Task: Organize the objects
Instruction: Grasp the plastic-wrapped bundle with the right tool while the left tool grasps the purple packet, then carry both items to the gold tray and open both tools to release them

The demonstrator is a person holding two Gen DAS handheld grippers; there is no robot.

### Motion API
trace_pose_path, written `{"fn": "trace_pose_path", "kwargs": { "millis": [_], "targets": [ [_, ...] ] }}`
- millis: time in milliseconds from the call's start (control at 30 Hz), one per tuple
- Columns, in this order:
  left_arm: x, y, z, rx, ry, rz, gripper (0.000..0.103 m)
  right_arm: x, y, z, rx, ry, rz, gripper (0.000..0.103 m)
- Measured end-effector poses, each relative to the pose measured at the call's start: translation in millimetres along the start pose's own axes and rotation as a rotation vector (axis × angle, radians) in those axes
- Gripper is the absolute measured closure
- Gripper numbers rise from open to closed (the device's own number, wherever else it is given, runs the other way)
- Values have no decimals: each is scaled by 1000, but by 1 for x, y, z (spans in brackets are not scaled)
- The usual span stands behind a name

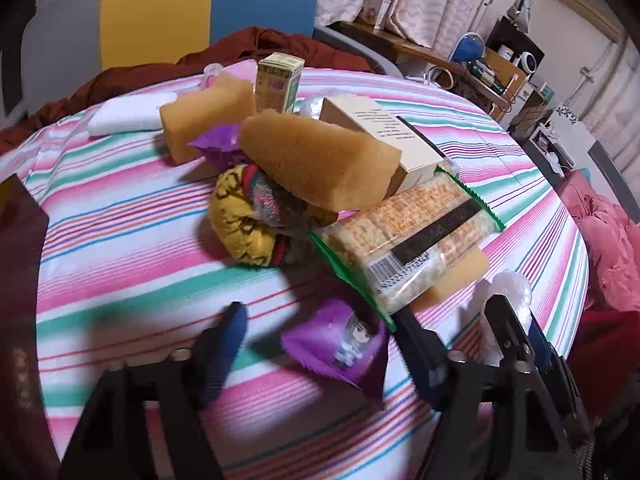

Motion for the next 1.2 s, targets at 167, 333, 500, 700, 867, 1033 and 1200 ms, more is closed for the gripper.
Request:
{"fn": "trace_pose_path", "kwargs": {
  "millis": [167, 333, 500, 700, 867, 1033, 1200],
  "targets": [
    [-1, 4, -1, 37, 28, 50, 57, 0, 0, 1, 1, 1, 0, 67],
    [-7, 10, -4, 61, 68, 42, 64, -1, 0, 1, 2, 3, -4, 67],
    [-14, 25, -12, 94, 60, 53, 65, -1, 0, 2, 4, 4, -6, 67],
    [-23, 42, -26, 96, 69, 42, 66, -3, 0, 3, 5, 8, -14, 67],
    [-32, 60, -45, 106, 109, 0, 66, -5, 1, 4, 7, 18, -24, 67],
    [-38, 81, -85, 202, 95, 40, 66, -7, 2, 4, 5, 27, -41, 67],
    [-64, 98, -123, 271, 59, 15, 66, -9, 2, 4, 3, 39, -55, 67]
  ]
}}
Point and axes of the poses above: each gripper's, at about its wrist camera, not at the fingertips, and z roughly the way its jaws point, x to its right, y to its underside, the point moved 1 cm from there along z, roughly the way its jaws point, and after that the axes turned 8 degrees about -x, right-handed, at the moved point
